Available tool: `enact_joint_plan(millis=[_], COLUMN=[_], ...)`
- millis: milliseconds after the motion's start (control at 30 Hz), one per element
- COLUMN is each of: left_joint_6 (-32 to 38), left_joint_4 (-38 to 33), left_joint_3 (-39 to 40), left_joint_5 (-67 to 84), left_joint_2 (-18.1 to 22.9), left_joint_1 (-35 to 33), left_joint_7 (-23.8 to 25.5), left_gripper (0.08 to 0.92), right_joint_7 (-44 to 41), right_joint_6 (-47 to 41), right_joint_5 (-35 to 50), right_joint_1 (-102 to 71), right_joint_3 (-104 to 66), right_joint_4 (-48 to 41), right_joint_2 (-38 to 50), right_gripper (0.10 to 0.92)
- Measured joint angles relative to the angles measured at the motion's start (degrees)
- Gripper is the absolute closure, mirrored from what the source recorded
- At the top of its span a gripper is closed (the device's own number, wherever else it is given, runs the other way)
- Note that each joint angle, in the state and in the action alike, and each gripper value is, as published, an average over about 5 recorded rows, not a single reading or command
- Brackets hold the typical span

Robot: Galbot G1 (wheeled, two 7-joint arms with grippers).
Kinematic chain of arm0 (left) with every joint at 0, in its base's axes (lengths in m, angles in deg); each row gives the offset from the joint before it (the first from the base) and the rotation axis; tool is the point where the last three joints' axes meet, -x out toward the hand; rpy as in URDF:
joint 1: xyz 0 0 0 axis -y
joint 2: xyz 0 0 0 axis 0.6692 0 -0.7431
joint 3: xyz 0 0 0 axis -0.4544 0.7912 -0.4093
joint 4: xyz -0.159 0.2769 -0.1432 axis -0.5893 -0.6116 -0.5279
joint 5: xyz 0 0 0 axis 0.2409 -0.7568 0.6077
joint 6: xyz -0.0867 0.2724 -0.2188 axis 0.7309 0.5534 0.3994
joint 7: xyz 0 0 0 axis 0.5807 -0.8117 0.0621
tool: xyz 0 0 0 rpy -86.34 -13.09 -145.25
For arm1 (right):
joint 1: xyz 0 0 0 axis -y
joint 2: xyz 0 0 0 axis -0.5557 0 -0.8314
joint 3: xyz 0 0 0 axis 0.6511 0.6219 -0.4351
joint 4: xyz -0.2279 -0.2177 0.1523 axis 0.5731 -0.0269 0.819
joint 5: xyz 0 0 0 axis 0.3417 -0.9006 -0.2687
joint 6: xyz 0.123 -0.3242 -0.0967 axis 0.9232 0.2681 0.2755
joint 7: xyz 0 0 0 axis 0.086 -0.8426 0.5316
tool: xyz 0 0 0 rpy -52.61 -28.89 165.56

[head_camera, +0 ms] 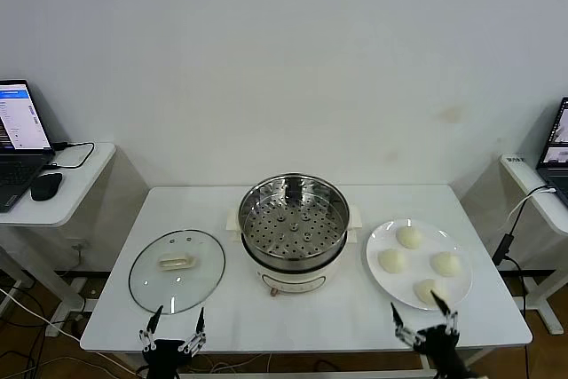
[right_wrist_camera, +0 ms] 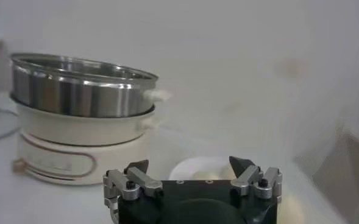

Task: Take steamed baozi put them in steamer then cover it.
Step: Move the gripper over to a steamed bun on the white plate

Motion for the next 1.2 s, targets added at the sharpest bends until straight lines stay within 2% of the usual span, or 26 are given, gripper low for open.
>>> enact_joint_plan(millis=[200, 467, 800, 1200], left_joint_6=[-0.5, -0.9, -1.9, -2.4], left_joint_4=[-0.2, -0.2, -1.9, -3.3], left_joint_3=[-0.1, -0.5, -2.0, -4.3], left_joint_5=[-1.9, -3.7, -4.6, -4.8], left_joint_2=[0.0, 0.8, 0.7, 0.2], left_joint_1=[0.8, 2.3, 3.2, 3.0], left_joint_7=[-0.2, -0.9, -0.7, -0.1], left_gripper=[0.177, 0.177, 0.177, 0.177], right_joint_7=[-3.5, -14.8, -32.2, -46.5], right_joint_6=[-4.3, -8.3, -8.5, -4.2], right_joint_5=[-7.8, -16.5, -18.2, -17.7], right_joint_1=[5.8, 17.7, 40.9, 70.2], right_joint_3=[-2.5, -1.5, 14.7, 43.2], right_joint_4=[-1.7, -8.5, -21.3, -37.4], right_joint_2=[6.9, 21.3, 35.8, 39.0], right_gripper=[0.203, 0.202, 0.203, 0.203])
